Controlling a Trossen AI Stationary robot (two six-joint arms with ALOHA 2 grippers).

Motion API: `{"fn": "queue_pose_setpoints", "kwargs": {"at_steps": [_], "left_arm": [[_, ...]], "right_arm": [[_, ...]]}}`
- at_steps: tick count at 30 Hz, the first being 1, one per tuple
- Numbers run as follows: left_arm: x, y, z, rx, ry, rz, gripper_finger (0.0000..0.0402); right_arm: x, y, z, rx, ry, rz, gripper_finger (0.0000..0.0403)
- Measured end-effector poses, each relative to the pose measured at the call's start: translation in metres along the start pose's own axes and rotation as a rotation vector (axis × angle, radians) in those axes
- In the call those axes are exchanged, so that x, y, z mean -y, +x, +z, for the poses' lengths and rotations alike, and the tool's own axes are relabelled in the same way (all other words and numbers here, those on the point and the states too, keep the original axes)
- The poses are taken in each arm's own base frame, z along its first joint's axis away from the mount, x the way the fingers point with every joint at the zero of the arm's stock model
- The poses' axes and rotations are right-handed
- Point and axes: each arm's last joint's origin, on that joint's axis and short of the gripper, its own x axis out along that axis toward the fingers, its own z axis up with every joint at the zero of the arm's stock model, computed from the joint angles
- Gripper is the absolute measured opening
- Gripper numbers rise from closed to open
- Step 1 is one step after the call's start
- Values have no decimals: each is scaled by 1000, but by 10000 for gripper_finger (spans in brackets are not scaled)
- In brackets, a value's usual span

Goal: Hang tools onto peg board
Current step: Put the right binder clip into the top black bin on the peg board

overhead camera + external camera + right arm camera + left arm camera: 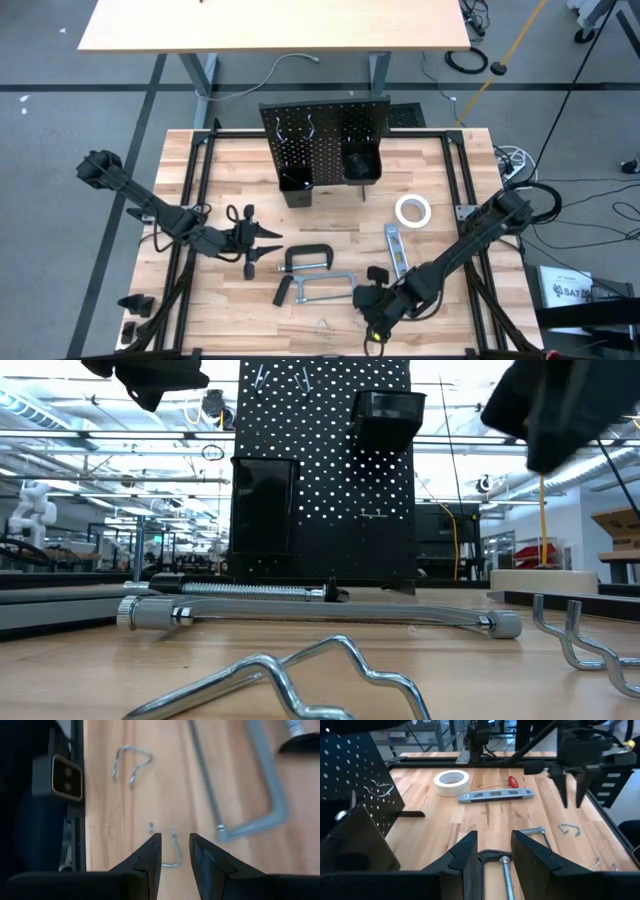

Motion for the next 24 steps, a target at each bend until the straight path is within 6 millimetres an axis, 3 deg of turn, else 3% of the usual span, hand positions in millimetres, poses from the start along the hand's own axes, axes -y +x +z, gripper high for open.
{"fn": "queue_pose_setpoints", "kwargs": {"at_steps": [8,17,24], "left_arm": [[6,9,-7,-33,16,-30,123],[13,20,-16,-78,35,-83,123],[14,21,-13,-55,27,-87,123]], "right_arm": [[-3,24,-10,-35,-75,-25,96],[-2,44,-16,-74,-49,-24,130],[-1,51,-13,-53,-45,-20,141]]}}
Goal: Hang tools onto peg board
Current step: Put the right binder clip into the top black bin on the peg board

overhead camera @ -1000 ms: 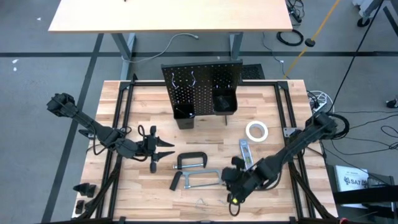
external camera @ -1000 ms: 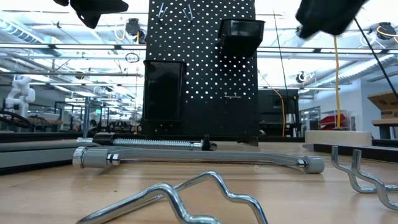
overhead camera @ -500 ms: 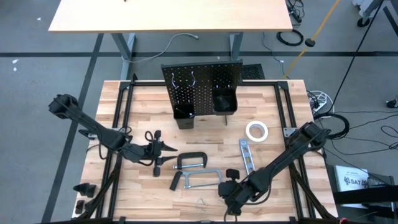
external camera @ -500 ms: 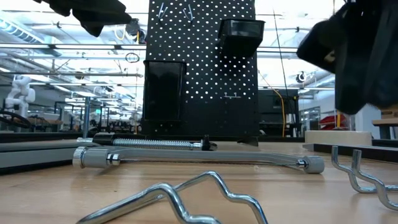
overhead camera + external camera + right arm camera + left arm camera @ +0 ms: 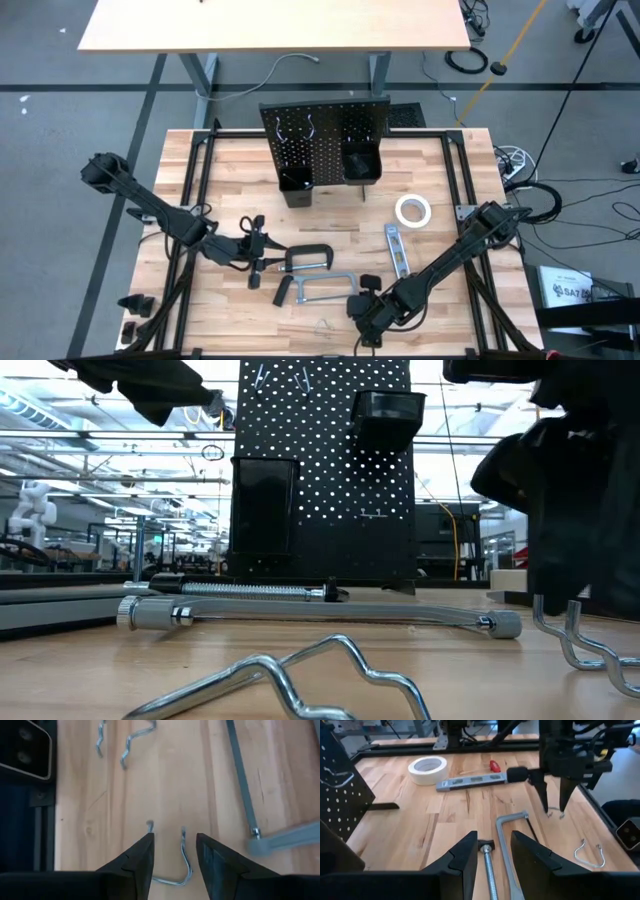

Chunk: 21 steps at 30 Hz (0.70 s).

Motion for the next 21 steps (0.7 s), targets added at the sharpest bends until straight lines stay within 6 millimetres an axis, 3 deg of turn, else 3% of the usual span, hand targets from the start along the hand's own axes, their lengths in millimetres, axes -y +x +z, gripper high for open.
{"fn": "queue_pose_setpoints", "kwargs": {"at_steps": [14,21], "left_arm": [[0,0,0,1,7,-1,123],[0,0,1,4,19,-4,123]], "right_arm": [[4,4,3,7,2,-4,142],[7,27,0,-7,-6,-18,141]]}}
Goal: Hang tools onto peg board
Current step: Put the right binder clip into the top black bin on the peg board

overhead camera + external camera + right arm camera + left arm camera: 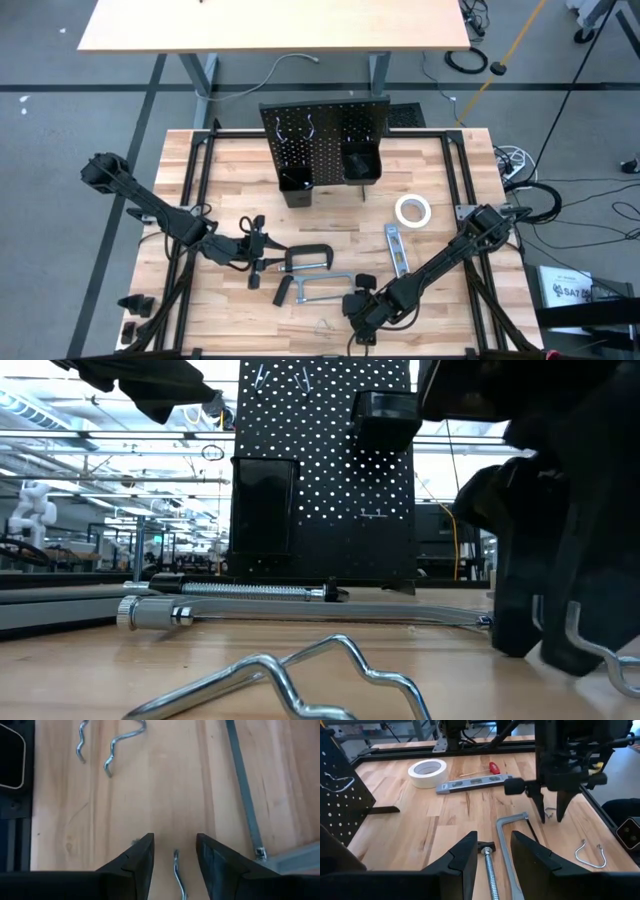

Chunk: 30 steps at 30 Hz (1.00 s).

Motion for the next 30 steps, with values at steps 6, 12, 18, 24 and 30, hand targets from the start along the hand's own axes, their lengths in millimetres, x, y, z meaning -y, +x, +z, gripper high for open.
{"fn": "queue_pose_setpoints", "kwargs": {"at_steps": [6,12,18,24,30], "left_arm": [[0,0,1,7,-3,-6,123],[0,0,1,7,-3,-10,123],[0,0,1,7,-3,-9,123],[0,0,1,8,-3,-9,123],[1,0,2,16,-7,-36,123]], "right_arm": [[2,11,-5,-29,-5,-14,130],[3,0,-2,-35,-12,-2,66],[5,-14,1,-52,-37,16,9],[4,-31,7,-19,-57,29,4],[8,-55,16,50,-72,-2,3]]}}
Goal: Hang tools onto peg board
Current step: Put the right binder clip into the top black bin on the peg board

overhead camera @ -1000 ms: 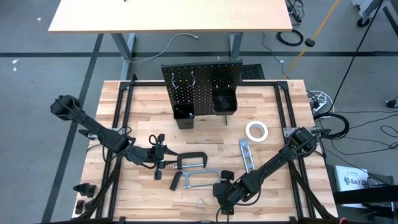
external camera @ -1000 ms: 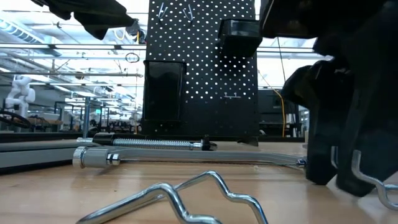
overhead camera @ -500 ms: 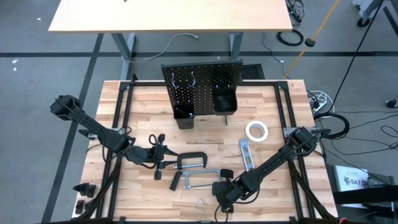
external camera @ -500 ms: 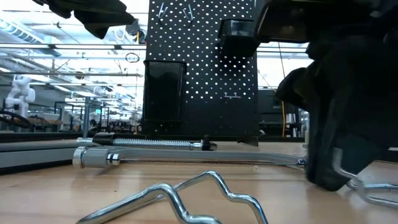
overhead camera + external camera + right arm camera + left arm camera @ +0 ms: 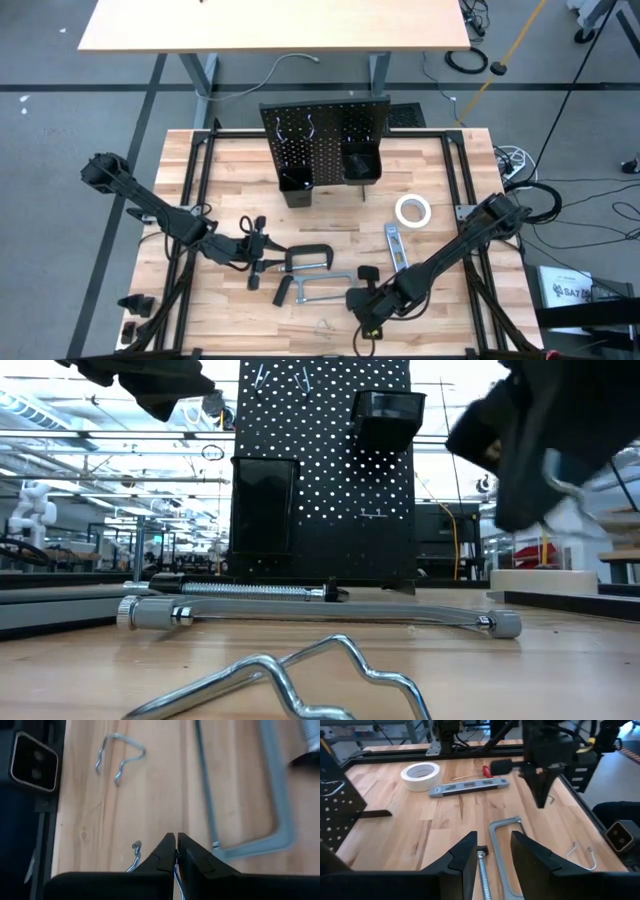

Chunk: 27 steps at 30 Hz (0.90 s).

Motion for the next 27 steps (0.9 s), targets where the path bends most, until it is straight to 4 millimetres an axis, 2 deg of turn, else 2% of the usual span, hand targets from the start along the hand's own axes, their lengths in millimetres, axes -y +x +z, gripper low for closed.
{"fn": "queue_pose_setpoints", "kwargs": {"at_steps": [11,18,22,27], "left_arm": [[0,0,2,15,-2,-9,123],[0,0,1,14,-1,-9,123],[0,0,1,13,-1,-9,123],[0,0,1,13,-1,-9,123]], "right_arm": [[11,-51,22,208,-70,-83,2],[28,-89,38,344,-89,-148,2],[40,-109,45,434,-88,-248,2],[59,-133,55,565,-42,-463,2]]}}
